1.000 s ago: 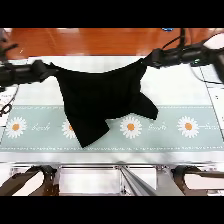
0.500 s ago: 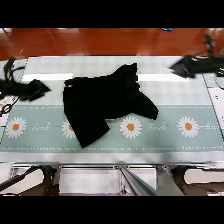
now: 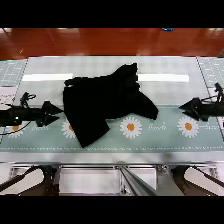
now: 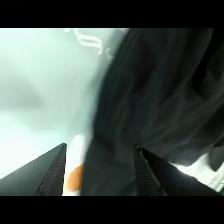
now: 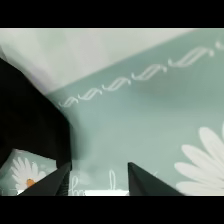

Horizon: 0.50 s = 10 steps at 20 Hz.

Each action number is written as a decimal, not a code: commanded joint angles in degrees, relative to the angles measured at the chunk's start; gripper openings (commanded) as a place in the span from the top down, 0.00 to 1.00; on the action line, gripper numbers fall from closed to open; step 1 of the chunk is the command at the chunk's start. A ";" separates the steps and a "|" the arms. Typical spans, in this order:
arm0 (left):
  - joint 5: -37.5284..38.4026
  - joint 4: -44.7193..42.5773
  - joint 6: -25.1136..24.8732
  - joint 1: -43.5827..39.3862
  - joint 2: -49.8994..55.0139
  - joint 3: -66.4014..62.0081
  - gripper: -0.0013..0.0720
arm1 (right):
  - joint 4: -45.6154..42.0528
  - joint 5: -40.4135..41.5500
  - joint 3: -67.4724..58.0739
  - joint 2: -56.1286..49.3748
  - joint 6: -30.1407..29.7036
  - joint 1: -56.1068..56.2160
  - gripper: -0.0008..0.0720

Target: Fold the shirts.

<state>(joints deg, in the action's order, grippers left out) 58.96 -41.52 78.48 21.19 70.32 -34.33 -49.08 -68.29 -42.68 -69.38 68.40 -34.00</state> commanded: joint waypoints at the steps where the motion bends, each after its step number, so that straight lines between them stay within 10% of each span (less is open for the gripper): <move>1: -6.34 3.21 0.04 -5.70 1.16 2.03 0.29 | 2.64 0.15 6.51 2.10 -2.62 -0.57 0.42; 5: -7.32 3.23 0.92 -11.74 6.86 -0.24 0.35 | 2.54 -0.66 6.73 2.10 -2.49 -0.22 0.42; 7: -6.16 3.28 -0.46 -12.48 8.85 -1.33 0.95 | 2.08 -0.48 6.75 2.03 -2.49 2.12 0.42; 10: -5.75 3.19 -1.79 -12.52 8.92 -2.60 0.96 | 2.47 1.29 6.73 2.03 -0.46 7.82 0.42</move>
<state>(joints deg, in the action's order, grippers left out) 53.45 -38.00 78.00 9.61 78.13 -35.75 -46.92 -68.23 -36.21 -67.42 66.32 -30.17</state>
